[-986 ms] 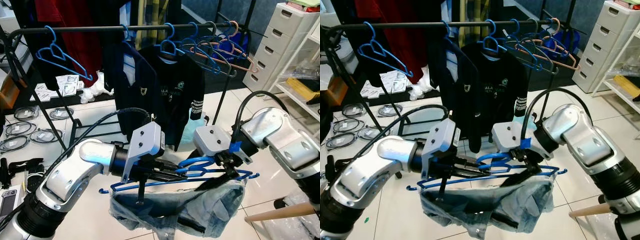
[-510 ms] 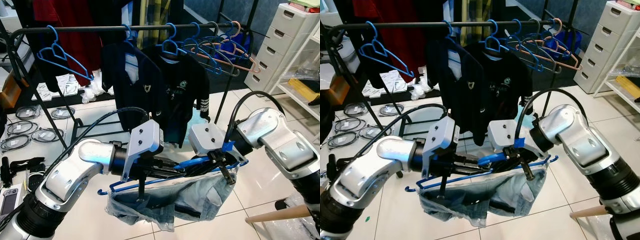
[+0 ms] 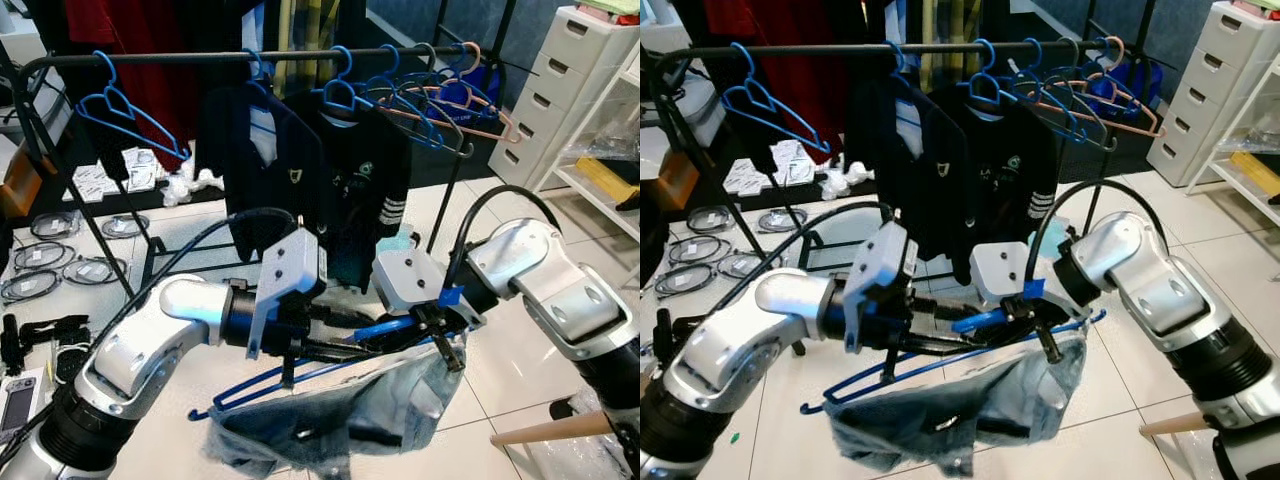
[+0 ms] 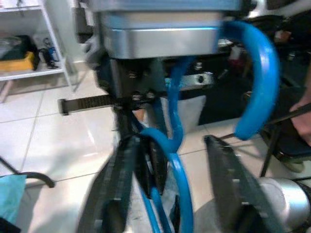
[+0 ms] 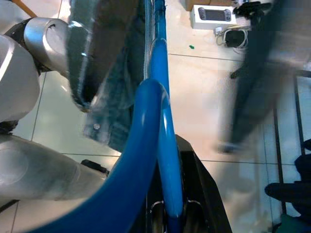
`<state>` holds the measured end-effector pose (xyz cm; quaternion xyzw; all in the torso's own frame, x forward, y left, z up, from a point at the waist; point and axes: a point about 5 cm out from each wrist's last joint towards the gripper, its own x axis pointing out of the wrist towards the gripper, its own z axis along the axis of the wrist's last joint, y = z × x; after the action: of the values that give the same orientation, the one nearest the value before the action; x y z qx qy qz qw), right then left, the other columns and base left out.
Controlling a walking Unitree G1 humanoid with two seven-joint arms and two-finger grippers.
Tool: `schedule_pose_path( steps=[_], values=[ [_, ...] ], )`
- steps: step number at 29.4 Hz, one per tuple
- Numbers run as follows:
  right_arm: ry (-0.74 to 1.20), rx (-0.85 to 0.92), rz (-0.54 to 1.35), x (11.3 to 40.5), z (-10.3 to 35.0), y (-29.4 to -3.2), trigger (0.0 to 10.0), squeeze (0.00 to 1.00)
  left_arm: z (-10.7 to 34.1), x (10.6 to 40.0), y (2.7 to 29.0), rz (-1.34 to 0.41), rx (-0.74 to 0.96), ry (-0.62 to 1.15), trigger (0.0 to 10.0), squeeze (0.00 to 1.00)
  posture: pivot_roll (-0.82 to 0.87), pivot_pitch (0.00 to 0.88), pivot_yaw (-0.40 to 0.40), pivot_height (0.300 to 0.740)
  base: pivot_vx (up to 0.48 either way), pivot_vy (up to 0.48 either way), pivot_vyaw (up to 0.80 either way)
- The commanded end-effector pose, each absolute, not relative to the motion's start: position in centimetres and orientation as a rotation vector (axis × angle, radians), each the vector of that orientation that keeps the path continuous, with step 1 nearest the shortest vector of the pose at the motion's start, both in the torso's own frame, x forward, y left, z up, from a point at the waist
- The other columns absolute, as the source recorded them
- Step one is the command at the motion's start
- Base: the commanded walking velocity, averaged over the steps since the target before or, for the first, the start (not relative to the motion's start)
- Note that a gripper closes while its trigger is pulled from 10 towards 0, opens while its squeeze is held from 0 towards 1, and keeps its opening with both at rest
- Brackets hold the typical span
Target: Hang hanger
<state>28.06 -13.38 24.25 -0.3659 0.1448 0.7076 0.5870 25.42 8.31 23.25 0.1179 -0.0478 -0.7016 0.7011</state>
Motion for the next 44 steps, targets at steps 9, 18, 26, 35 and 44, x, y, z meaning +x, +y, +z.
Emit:
schedule_pose_path(
  steps=[9, 18, 26, 35, 44],
  values=[
    [0.286, -0.721, 1.468, 29.3, 23.8, -14.9, 0.0, 0.0, 23.3, 28.7, 12.2, -1.288, 0.3, -0.089, 10.0, 1.0, -0.09, 0.109, 0.025, 0.74, 0.0, 0.0, 0.0],
    [0.167, -0.438, 1.185, 30.9, 23.3, -17.5, 0.0, 0.0, 22.6, 30.1, 15.5, -1.069, 0.301, -0.057, 10.0, 1.0, -0.08, 0.119, 0.028, 0.74, 0.0, 0.0, 0.0],
    [0.127, -0.332, 1.115, 30.6, 22.8, -18.4, 0.0, 0.0, 22.2, 30.6, 16.3, -0.979, 0.235, -0.084, 10.0, 0.08, -0.08, 0.118, 0.035, 0.74, 0.0, 0.0, 0.0],
    [0.12, -0.314, 1.176, 29.9, 23.2, -18.5, 0.0, 0.0, 23.0, 30.3, 15.6, -1.027, 0.195, -0.146, 10.0, 0.0, -0.08, 0.114, 0.031, 0.74, 0.0, 0.0, 0.0],
    [0.107, -0.274, 1.178, 29.2, 24.0, -19.7, 0.0, 0.0, 23.4, 31.2, 17.0, -0.907, 0.181, -0.173, 10.0, 0.0, -0.08, 0.12, 0.031, 0.74, 0.0, 0.0, 0.0]
  ],
)
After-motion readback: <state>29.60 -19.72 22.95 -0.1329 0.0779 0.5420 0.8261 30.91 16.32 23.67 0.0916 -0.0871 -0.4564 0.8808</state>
